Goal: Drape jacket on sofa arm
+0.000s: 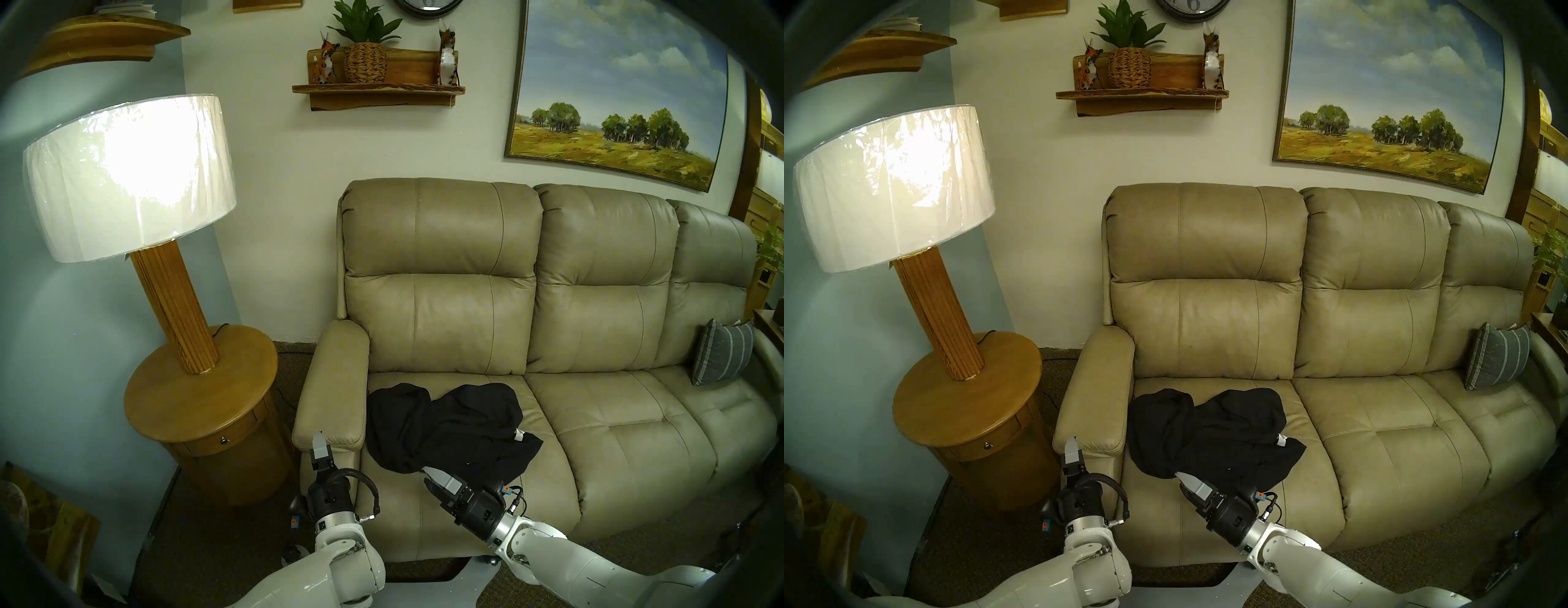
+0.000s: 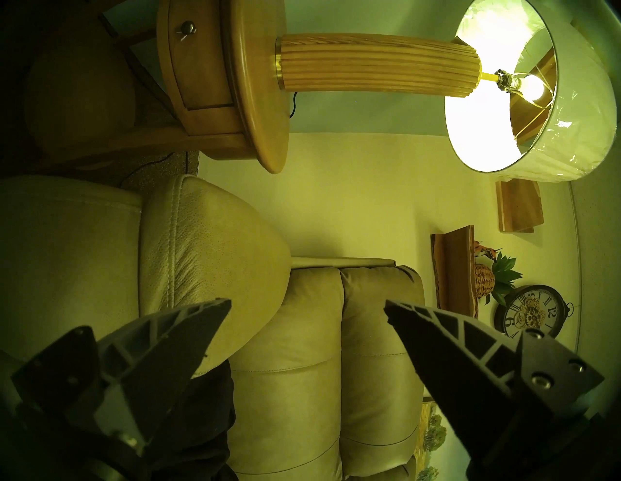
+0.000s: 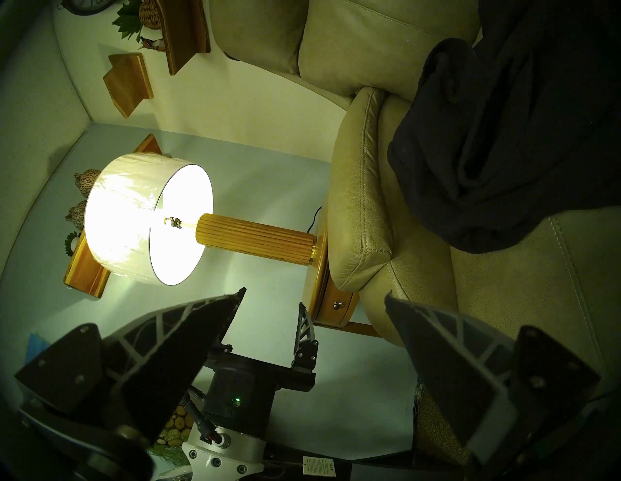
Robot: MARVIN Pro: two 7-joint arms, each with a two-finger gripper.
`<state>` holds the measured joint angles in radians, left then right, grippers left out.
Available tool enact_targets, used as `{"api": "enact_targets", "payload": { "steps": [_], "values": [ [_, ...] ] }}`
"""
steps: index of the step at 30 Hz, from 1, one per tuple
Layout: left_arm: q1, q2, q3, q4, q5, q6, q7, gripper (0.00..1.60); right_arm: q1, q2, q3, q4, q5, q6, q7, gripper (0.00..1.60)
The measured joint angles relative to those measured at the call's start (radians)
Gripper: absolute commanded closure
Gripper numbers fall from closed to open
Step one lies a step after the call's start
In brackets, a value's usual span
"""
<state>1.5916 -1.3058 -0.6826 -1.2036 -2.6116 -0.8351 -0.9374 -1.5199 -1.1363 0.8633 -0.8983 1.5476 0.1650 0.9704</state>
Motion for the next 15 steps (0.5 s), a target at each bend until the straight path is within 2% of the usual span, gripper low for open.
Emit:
{"api": "enact_targets", "payload": {
  "steps": [7,15],
  "values": [
    [-0.012,-0.010,0.009,0.039,-0.023,0.032,0.001,0.00,0.000,0.000,0.000,0.000,0.000,0.000,0.000,0.00],
    [-0.017,0.004,0.017,0.026,-0.035,0.076,0.011,0.00,-0.001,0.001,0.001,0.000,0.000,0.001,0.000,0.00]
  ]
}}
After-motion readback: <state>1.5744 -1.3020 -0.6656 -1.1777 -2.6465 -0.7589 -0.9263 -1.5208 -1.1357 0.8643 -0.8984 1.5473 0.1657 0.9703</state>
